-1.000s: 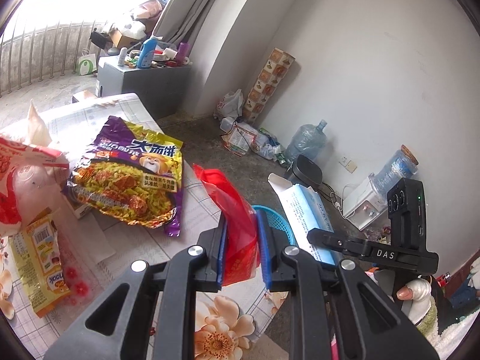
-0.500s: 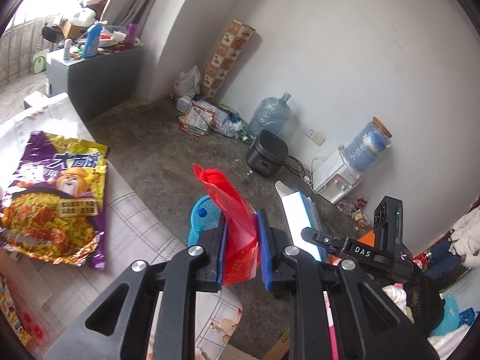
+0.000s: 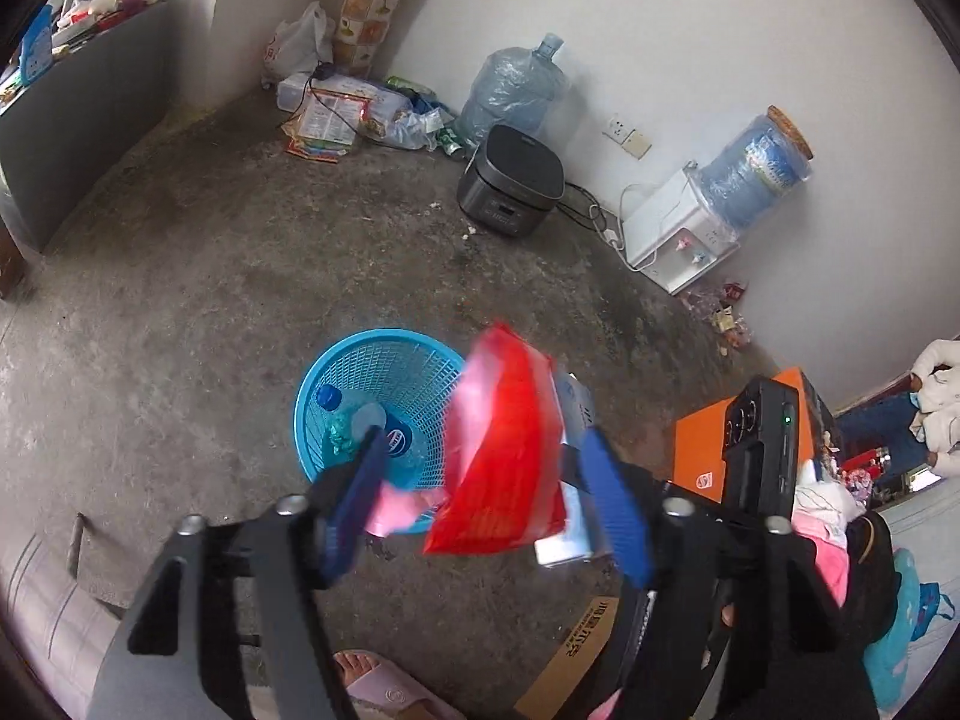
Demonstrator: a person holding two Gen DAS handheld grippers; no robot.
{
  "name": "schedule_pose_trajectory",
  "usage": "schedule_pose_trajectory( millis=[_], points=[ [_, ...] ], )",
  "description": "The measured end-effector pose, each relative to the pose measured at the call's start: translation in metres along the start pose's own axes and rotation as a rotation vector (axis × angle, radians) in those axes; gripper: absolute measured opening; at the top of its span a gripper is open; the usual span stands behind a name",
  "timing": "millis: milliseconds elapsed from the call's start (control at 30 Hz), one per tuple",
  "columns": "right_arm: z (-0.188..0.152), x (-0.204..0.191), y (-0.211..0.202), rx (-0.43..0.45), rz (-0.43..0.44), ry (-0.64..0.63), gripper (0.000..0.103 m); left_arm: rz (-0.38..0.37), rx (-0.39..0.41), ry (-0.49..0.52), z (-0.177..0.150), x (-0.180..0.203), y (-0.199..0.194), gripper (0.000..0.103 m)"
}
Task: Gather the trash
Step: 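Carry red bag and medicine box over the blue wastebasket and open both grippers, then move both tools back to the table toward the remaining snack bags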
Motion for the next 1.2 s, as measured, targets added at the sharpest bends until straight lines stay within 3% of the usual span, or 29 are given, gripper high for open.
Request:
schedule_pose_trajectory(
  millis=[100, 167, 300, 467, 600, 700, 733, 800, 933, 1067, 1133, 1200],
  points=[
    [0.015, 0.037, 0.022, 0.002, -0.106, 0.071, 0.085, 0.1, -0.014, 0.015, 0.007, 0.0, 0.024, 0.069],
    [0.01, 0.05, 0.019, 0.017, -0.115, 0.119, 0.085, 0.069, -0.002, -0.007, 0.003, -0.005, 0.017, 0.069],
    [-0.01, 0.054, 0.003, 0.04, -0.11, 0.094, 0.084, 0.078, 0.063, 0.02, -0.016, -0.018, -0.023, 0.069],
    [-0.019, 0.043, -0.014, 0.058, -0.137, 0.053, 0.075, 0.062, 0.18, 0.031, -0.046, -0.03, -0.096, 0.069],
    [-0.024, -0.012, -0.025, 0.09, -0.154, -0.131, 0.075, 0.063, 0.332, -0.015, -0.089, -0.055, -0.17, 0.069],
    [-0.041, -0.075, -0.027, 0.109, -0.13, -0.35, 0.079, 0.144, 0.445, -0.057, -0.138, -0.078, -0.223, 0.073],
    [-0.05, -0.095, -0.026, 0.112, -0.112, -0.417, 0.084, 0.184, 0.476, -0.074, -0.158, -0.087, -0.24, 0.075],
    [-0.069, -0.133, -0.023, 0.111, -0.058, -0.527, 0.085, 0.27, 0.537, -0.109, -0.198, -0.105, -0.27, 0.075],
    [-0.108, -0.194, 0.01, -0.058, 0.142, -0.639, 0.085, 0.437, 0.62, -0.215, -0.266, -0.141, -0.319, 0.075],
    [-0.146, -0.258, 0.066, -0.266, 0.324, -0.682, 0.085, 0.551, 0.683, -0.419, -0.32, -0.194, -0.358, 0.075],
    [-0.159, -0.29, 0.094, -0.335, 0.379, -0.698, 0.085, 0.58, 0.71, -0.531, -0.343, -0.224, -0.372, 0.075],
    [-0.163, -0.312, 0.126, -0.359, 0.377, -0.703, 0.083, 0.607, 0.698, -0.647, -0.364, -0.255, -0.377, 0.072]
  ],
)
Point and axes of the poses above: each gripper's, at about its wrist camera, not at the fingertips, and y roughly the way its jaws point, x to its right, z to its top, the point moved 1 cm from there along y, roughly the way its jaws point, and after that the axes turned 12 degrees about z, right-handed, at the moved point
